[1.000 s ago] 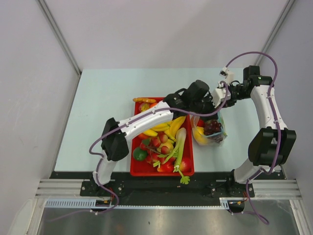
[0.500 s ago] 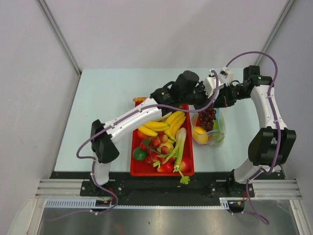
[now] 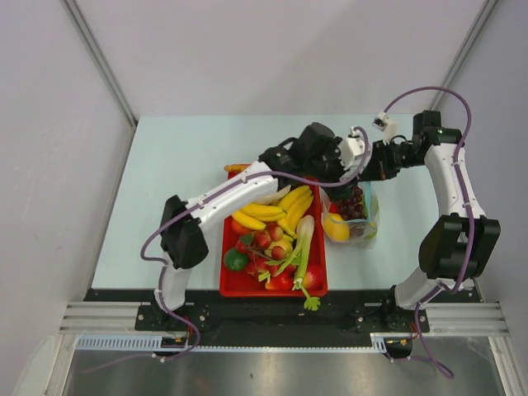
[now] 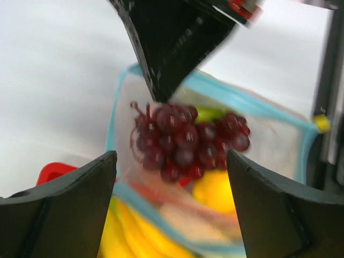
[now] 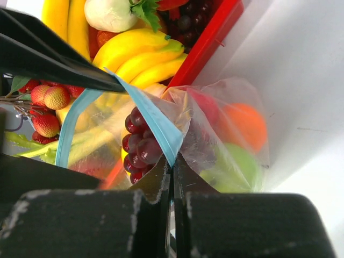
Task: Place the food in the zip-top bag and seal the zipper
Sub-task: Adjust the zipper food storage bag at the center of the board, then zip the zipper food storage bag at the center of the board.
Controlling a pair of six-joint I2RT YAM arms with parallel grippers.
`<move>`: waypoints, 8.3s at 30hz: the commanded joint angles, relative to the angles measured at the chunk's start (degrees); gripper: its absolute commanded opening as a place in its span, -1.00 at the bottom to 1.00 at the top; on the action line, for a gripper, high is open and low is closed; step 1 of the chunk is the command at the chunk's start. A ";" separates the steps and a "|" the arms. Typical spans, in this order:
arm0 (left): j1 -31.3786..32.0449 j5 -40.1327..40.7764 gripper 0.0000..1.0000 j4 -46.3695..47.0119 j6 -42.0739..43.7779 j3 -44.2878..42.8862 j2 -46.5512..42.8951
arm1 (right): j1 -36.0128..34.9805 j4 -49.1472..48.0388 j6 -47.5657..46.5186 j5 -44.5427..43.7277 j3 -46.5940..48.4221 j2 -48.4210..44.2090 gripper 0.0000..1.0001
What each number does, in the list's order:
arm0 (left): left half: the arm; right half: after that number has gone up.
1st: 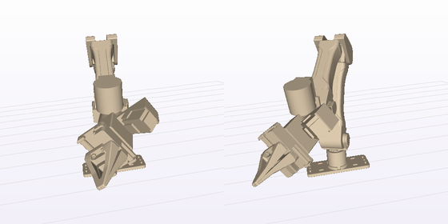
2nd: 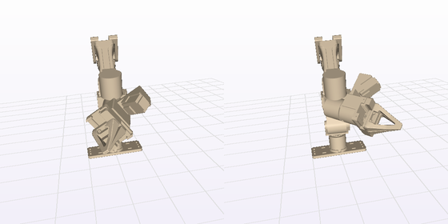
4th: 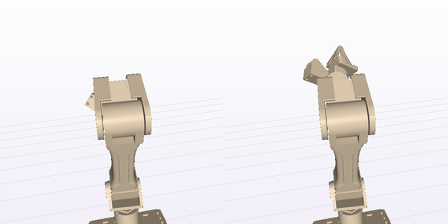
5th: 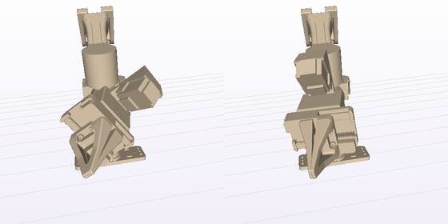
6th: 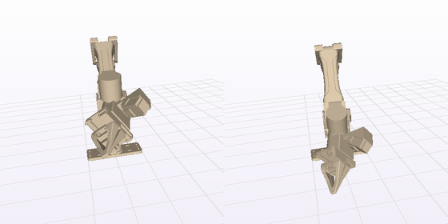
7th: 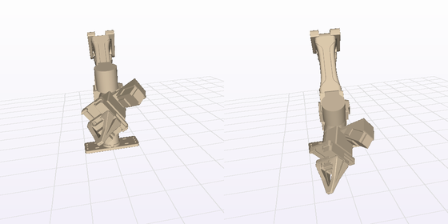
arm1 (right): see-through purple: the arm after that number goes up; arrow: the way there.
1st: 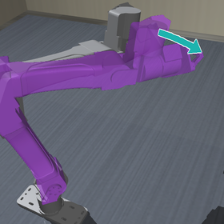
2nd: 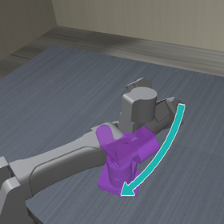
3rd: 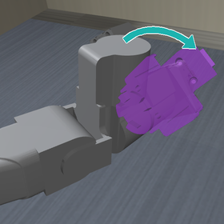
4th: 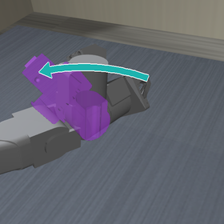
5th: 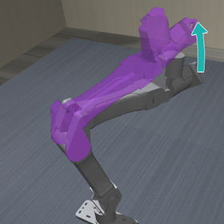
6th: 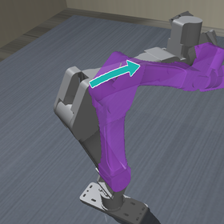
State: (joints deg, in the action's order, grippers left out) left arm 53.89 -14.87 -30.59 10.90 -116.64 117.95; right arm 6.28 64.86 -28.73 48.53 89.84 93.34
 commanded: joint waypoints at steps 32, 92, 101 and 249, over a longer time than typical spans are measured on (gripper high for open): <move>3.51 -10.53 -1.00 18.97 20.19 19.25 -12.93 | -9.35 -0.78 -3.00 2.97 0.42 -7.91 -0.96; -4.49 -23.53 -1.00 17.06 16.00 26.12 -13.45 | 9.80 -4.92 -52.65 14.75 -25.77 -20.92 0.08; -4.49 -23.53 -1.00 15.04 16.00 23.74 -12.31 | 11.38 -7.64 -48.80 16.86 -26.74 -23.81 -0.95; 1.05 -14.05 -0.96 9.15 30.59 15.12 -9.58 | 14.79 4.48 -69.43 5.34 -26.65 -31.55 -1.00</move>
State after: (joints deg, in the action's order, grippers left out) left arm 56.93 -29.91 -21.45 42.00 -102.43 113.91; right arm 16.27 67.44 -92.90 58.61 62.37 62.65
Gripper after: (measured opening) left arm 0.025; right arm 0.010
